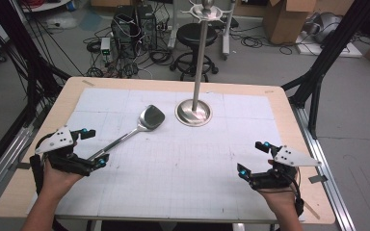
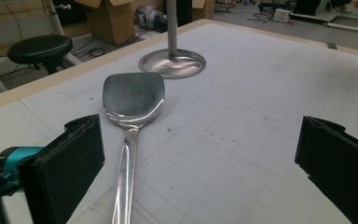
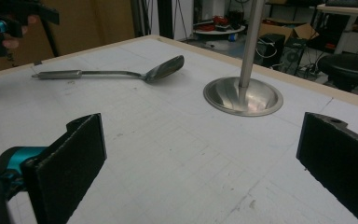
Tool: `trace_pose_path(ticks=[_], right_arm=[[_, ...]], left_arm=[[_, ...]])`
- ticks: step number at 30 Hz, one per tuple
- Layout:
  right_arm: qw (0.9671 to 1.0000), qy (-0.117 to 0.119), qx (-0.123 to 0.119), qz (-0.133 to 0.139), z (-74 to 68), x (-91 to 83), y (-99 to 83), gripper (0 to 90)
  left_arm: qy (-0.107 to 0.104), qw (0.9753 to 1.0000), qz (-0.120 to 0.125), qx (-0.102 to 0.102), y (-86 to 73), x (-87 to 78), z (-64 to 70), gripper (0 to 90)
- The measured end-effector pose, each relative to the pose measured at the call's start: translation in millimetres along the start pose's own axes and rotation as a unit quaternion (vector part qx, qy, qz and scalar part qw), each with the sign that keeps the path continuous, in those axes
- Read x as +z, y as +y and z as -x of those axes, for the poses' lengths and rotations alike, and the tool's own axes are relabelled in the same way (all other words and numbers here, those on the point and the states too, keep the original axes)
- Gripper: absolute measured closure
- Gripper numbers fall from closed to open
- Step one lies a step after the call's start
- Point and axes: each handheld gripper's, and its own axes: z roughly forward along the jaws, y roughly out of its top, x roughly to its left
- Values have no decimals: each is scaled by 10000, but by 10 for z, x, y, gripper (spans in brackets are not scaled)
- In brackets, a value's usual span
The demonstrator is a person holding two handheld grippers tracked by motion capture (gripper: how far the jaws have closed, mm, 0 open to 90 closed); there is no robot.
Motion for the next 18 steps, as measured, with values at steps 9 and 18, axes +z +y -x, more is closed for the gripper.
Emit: trace_pose_path(ticks=[9, 18], right_arm=[[10000, 7, -31, -24, -8, 15, -2, 3], [10000, -16, -14, -24, -6, 5, -3, 2]], left_arm=[[-8, 10000, 3, -9, -2, -2, 3, 17], [-34, 10000, -48, -7, -18, 22, 5, 17]])
